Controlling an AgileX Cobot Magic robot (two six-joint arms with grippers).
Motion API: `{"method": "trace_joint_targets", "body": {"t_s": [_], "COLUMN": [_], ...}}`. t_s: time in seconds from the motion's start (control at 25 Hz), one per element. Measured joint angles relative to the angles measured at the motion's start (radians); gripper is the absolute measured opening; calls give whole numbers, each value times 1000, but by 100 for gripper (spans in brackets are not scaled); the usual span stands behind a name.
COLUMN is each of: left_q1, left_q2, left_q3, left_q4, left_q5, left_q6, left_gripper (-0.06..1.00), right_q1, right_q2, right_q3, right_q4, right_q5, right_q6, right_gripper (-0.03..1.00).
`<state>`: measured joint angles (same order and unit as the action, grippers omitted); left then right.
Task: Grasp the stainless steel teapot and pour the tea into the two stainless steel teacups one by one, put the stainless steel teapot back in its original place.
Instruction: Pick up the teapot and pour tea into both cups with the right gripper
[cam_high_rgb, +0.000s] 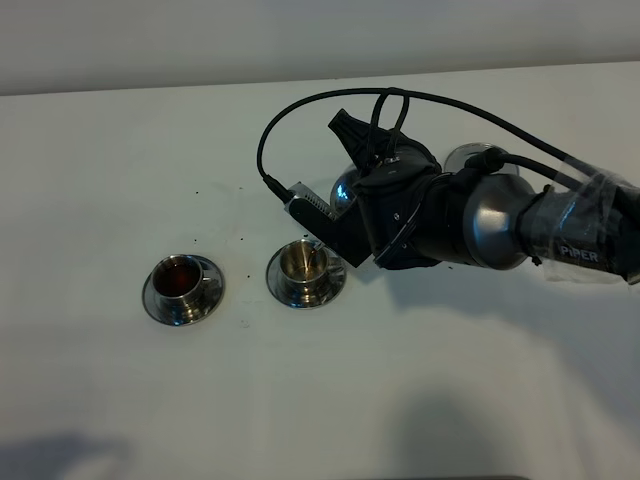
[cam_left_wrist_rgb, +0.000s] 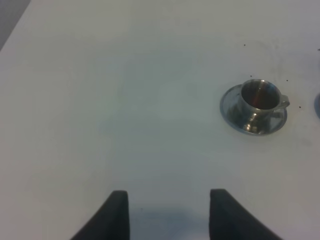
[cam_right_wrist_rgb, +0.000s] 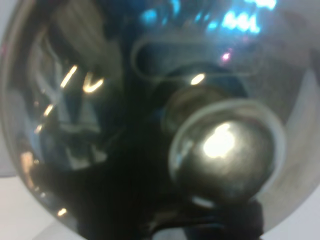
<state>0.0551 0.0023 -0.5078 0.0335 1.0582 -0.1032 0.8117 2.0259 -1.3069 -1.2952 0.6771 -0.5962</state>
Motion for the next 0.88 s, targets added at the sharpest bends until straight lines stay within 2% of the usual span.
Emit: {"method": "trace_joint_targets", "body": {"t_s": [0.88], "left_q1": [0], "left_q2": [0], "left_q3": [0], "left_q4": [0], "left_q5": [0], "left_q6": [-2], "left_gripper": [41], "right_q1": [8], "right_q2": [0], "right_q3": [0], "right_q4": [-131], "right_q5": [11], "right_q6": [1], "right_gripper": [18]}}
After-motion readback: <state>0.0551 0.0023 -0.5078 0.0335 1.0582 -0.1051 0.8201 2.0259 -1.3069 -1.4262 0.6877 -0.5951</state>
